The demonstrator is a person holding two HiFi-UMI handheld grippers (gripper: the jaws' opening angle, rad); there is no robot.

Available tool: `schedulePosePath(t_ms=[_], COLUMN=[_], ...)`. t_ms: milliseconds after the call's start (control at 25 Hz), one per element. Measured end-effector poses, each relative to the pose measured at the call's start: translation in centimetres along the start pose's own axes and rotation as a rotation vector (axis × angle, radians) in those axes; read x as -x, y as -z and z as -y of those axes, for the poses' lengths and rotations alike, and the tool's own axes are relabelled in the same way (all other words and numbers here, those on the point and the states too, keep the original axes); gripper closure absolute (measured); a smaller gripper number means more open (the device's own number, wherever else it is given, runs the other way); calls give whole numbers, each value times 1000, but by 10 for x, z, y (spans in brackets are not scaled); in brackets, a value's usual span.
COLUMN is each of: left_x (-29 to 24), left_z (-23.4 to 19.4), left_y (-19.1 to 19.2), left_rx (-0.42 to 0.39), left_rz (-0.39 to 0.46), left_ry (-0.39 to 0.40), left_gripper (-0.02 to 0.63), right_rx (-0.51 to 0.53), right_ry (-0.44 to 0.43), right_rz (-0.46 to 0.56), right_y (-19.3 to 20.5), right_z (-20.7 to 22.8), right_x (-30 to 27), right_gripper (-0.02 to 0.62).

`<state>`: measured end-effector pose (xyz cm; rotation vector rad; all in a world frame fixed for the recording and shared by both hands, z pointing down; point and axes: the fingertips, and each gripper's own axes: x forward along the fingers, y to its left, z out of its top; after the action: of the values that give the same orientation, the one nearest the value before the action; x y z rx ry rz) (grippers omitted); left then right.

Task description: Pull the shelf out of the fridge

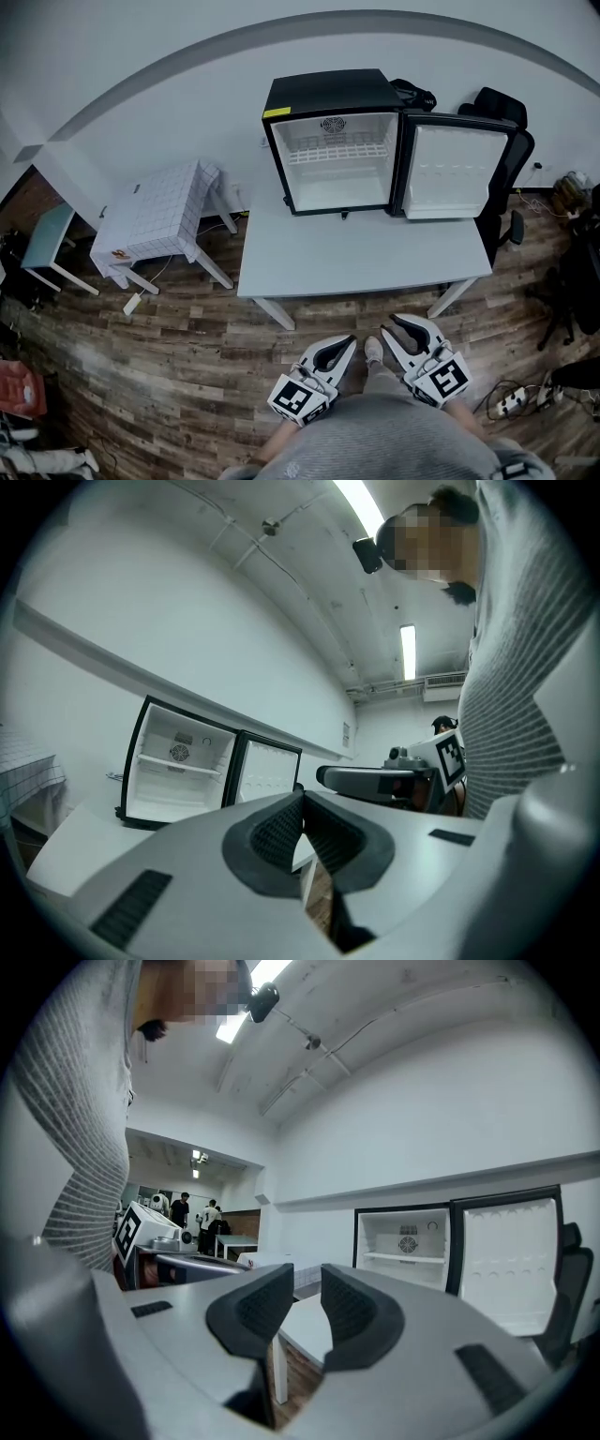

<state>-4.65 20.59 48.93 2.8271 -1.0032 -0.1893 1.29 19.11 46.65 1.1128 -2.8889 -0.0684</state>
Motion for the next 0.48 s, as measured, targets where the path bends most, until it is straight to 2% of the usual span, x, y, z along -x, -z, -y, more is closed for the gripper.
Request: schedulePosePath(t_ms=[160,480], left_x=[-16,-61], left_z=[-18,-55], left_y=[10,4], left_rx=[25,27], left_rz=[-40,-47], left_ry=[-5,-23], left_gripper=[595,595], right_rx=[-27,-41], right_ry=[9,-9], right_rz=[-17,15], right_y=[8,4], right_z=[22,72], right_x=[-8,-39], right_gripper=[515,515])
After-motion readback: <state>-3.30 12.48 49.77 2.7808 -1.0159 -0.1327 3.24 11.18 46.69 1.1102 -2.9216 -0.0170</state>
